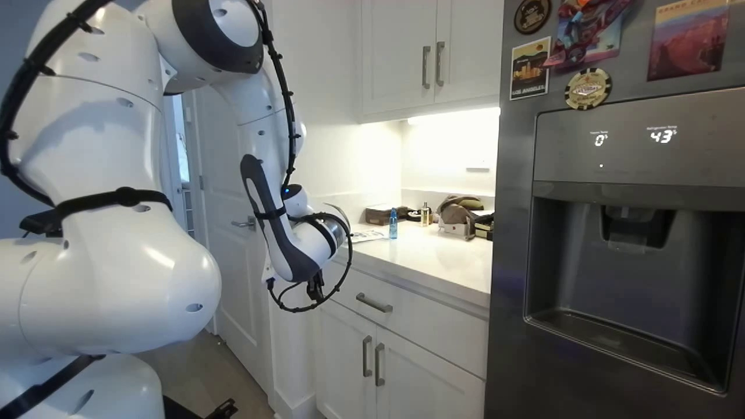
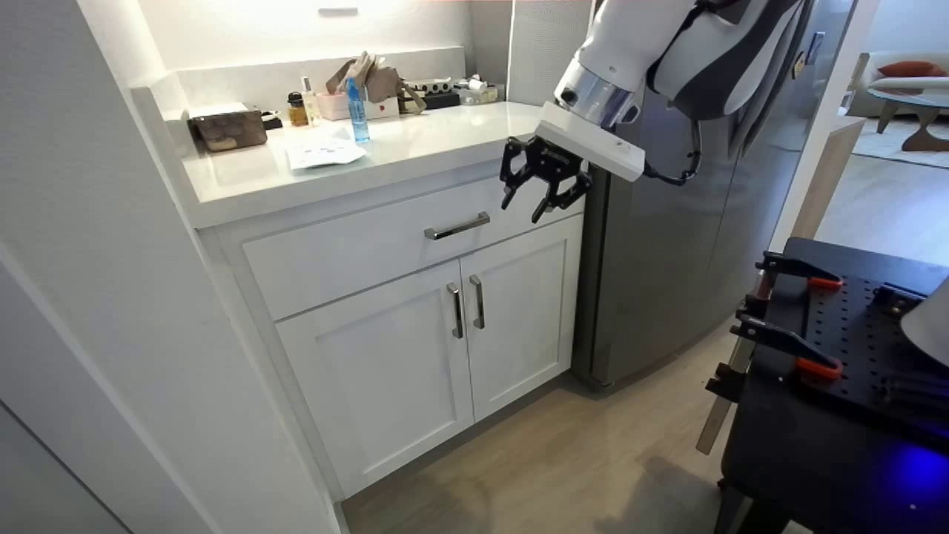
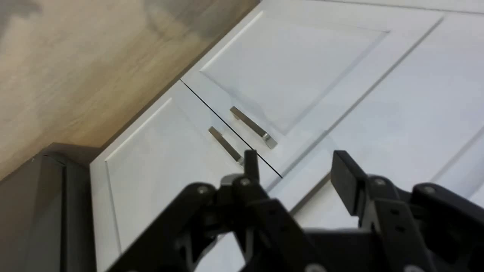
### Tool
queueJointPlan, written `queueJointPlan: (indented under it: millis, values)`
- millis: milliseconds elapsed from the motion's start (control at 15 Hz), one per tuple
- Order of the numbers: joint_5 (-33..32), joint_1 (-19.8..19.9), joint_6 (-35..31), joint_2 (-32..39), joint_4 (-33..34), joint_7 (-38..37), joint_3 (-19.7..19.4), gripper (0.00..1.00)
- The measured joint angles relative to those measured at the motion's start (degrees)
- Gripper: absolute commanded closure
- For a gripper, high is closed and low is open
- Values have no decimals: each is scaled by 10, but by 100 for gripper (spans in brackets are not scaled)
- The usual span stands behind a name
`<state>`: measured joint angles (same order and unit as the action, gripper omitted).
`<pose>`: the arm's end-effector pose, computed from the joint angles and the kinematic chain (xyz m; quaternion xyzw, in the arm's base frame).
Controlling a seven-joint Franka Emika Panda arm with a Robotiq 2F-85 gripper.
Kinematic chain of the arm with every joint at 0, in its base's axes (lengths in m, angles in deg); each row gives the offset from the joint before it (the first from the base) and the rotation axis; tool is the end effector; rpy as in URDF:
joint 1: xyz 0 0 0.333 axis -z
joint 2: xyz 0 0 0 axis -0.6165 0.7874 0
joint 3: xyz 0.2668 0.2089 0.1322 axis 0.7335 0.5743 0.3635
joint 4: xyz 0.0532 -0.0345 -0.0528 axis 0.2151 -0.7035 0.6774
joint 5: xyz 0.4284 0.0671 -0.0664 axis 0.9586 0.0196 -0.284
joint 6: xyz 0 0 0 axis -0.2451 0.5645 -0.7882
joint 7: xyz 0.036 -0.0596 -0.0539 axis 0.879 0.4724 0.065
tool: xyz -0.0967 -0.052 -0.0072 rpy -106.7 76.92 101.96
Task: Close the drawer
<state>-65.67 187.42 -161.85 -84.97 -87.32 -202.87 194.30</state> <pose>0.4959 0.0923 0.2401 -0.8485 0.4603 -0.1920 0.1772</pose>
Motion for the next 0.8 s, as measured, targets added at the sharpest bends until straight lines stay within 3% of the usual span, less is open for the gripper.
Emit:
queueJointPlan:
  millis: [133,800]
  values:
    - [0,0,7,17,13,-16,2,0]
    - [36,-13,83,86,29,-24,14,0]
